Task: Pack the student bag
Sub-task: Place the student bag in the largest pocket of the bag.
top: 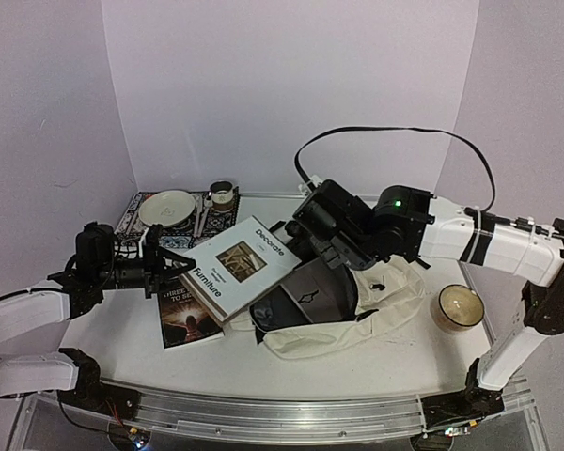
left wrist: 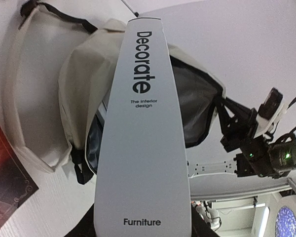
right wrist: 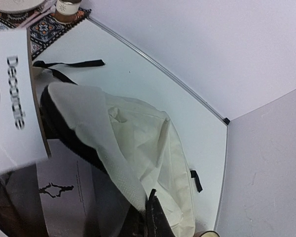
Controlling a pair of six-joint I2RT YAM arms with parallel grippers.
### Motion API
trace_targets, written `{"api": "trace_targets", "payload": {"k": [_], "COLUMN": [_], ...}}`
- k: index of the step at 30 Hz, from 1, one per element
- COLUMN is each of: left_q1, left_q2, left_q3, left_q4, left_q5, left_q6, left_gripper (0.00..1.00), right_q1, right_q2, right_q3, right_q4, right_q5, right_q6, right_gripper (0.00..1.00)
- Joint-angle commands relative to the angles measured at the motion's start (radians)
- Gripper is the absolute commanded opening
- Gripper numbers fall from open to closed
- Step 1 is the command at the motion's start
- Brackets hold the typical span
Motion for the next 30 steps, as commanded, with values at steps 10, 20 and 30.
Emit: {"api": "trace_targets", "payload": {"k": [10, 20, 30], "left_q1": [-0.232, -0.346, -0.454], "left_q2": [0.126, 0.338, 0.660], "left_q3": [0.092, 0.218, 0.436], "left_q4": [0.034, 0.136, 0.267], "left_q5": [-0.146, -0.236, -0.299], "left_q6": [-0.012, -0.010, -0.043], "left_gripper": [0.30, 0.33, 0.34], "right_q1": [0.002, 0.001, 0.001], "right_q2": [-0.081, -0.104, -0.114], "right_q3": [-0.021, -0.059, -0.086], "right_q4": [0.181, 0.233, 0.259], "right_q5": [-0.105, -0.253, -0.375], "right_q6": [-0.074, -0.066, -0.024], "right_gripper": [0.00, 0.00, 0.00]}}
